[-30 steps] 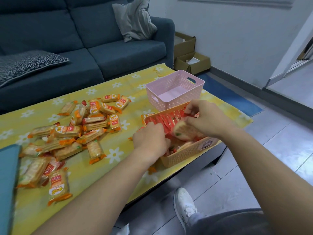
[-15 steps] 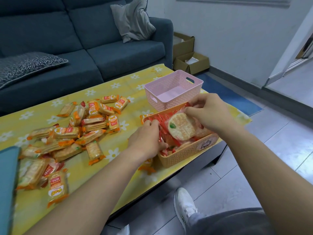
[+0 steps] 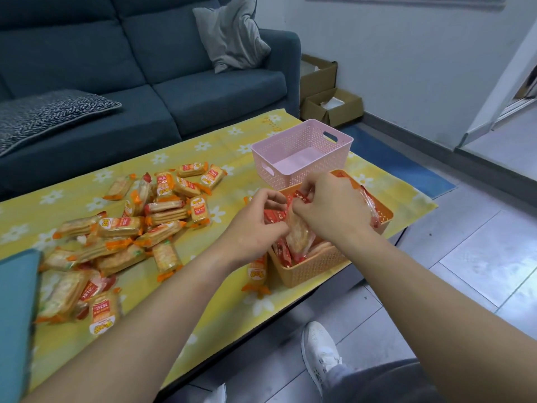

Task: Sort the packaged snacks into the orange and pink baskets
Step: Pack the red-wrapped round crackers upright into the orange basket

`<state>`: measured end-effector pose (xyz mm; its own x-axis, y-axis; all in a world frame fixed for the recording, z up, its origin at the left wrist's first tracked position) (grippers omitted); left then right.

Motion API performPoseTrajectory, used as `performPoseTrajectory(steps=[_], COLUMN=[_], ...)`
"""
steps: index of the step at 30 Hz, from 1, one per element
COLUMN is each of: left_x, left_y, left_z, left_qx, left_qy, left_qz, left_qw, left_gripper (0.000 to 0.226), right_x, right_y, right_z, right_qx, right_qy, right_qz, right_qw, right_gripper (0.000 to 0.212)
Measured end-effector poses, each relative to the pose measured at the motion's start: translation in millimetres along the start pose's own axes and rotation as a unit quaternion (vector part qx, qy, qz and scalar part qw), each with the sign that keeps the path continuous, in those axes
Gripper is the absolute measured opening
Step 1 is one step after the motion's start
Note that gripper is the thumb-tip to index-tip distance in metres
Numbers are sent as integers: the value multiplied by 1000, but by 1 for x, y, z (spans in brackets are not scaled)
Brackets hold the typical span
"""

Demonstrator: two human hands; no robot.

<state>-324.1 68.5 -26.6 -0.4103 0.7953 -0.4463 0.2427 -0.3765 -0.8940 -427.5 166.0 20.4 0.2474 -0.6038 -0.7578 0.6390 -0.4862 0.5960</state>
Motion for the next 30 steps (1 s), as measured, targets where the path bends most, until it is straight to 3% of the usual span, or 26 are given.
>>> performPoseTrajectory(steps=[2, 6, 9, 12, 14, 17, 19, 23, 26, 30], left_x=[5, 15, 18, 10, 4, -3, -4, 1, 2, 6], left_y=[2, -3, -9, -4, 2, 4, 3, 4, 5, 2], left_z=[0, -2, 1, 6, 7, 5, 4, 4, 5, 7], left_qx=[-5, 48, 83, 68, 50, 51, 55, 51, 36, 42], left_qy=[24, 48, 29, 13, 13, 5, 4, 15, 10, -3], left_qz=[-6, 129, 203, 216, 214, 225, 233, 244, 252, 277], left_qw=[1000, 989, 975, 974, 975, 973, 971, 968, 967, 960], left_gripper=[62, 85, 77, 60, 51, 48, 49, 50, 51, 52], right_x=[7, 25, 28, 21, 20, 45, 59, 53, 31, 0], right_y=[-2, -5, -9, -25, -30, -34, -36, -29, -29, -30], right_z=[2, 5, 7, 10, 10, -1, -8, -2, 3, 9], right_qx=[8, 10, 5, 37, 9, -36, -37, -73, -65, -48], right_qy=[12, 98, 164, 163, 158, 244, 279, 262, 252, 187], right_qz=[-1, -3, 35, 81, 11, -125, -166, -195, -133, -63], right_qw=[1000, 995, 986, 983, 987, 961, 945, 942, 956, 979], right_gripper=[8, 14, 20, 24, 21, 16, 24, 15, 30, 17])
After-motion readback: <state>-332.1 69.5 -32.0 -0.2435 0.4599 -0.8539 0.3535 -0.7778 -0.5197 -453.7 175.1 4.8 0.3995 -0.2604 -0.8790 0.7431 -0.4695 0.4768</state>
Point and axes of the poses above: each hand's wrist, its own z-axis towards the middle knuckle, its own x-axis out of the palm, y = z × x, the point moved 9 cm from there along z, towards the middle knuckle, and after that the axes turned 3 degrees about z, right-handed, at the moved point
